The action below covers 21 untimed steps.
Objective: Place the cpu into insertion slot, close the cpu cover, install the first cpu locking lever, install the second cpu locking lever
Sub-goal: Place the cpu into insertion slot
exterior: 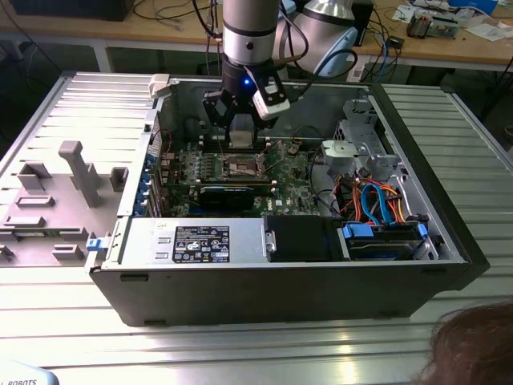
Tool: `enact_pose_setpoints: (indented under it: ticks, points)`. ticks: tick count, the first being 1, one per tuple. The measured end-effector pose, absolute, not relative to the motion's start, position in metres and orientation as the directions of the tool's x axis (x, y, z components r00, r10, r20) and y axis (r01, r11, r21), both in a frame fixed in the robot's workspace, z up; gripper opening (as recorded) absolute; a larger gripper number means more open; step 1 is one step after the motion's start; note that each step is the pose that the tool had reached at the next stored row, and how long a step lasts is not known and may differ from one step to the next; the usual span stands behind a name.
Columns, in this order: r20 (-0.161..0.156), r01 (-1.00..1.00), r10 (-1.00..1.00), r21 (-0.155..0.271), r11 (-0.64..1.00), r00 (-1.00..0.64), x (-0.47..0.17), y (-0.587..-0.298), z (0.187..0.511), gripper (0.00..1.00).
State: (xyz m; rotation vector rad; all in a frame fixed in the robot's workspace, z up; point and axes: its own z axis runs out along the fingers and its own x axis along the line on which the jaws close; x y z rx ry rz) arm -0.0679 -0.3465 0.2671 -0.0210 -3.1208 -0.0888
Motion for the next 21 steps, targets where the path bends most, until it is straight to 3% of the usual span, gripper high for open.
enact_pose_setpoints:
  ticks: [21]
  points:
    - [0.020,0.030,0.029,0.053,0.998,-0.999,-0.0671,-0.3465,0.2622,0.54]
